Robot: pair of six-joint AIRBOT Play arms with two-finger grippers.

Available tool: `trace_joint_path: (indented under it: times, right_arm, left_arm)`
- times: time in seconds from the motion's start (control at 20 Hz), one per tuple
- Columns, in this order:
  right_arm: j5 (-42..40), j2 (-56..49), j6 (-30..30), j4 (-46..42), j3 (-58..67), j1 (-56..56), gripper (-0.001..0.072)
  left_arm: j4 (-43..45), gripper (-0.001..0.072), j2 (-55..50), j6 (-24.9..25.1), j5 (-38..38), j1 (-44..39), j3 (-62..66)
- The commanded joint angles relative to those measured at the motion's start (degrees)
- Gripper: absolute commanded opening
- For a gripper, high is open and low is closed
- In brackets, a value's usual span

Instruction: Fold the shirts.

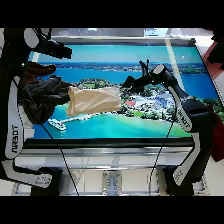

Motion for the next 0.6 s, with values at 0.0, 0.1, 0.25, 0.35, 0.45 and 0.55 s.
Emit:
trace_joint_path:
  times: [0.0, 0.1, 0.25, 0.35, 0.45, 0.55]
  right_arm:
    - [1.4, -4.2, -2.2, 8.7, -1.0, 0.1, 0.0560]
    - [0.6, -5.4, -2.9, 8.7, -1.0, 1.2, 0.0571]
    - [-2.0, -6.9, -2.9, 9.2, -1.0, 3.3, 0.0581]
    - [-2.5, -8.1, -3.1, 11.5, -1.0, 4.3, 0.0601]
    - [-2.7, -8.9, -3.5, 13.5, -1.0, 5.4, 0.0602]
    - [-2.9, -8.9, -6.5, 17.1, -0.9, 6.6, 0.0602]
  left_arm:
    - [0.3, 0.0012, 0.0, 0.2, -0.1, 0.0, 0.0]
    - [0.3, 0.0012, 0.0, 0.2, -0.1, 0.0, 0.0]
    - [0.3, 0.0012, 0.0, 1.7, -0.1, 0.0, 0.0]
    - [0.3, 0.0012, 0.0, 1.8, -0.1, 0.0, 0.0]
    - [0.3, 0.0012, 0.0, 2.3, -0.1, 0.0, 0.0]
    - [0.3, 0.0012, 0.0, 3.0, -0.2, 0.0, 0.0]
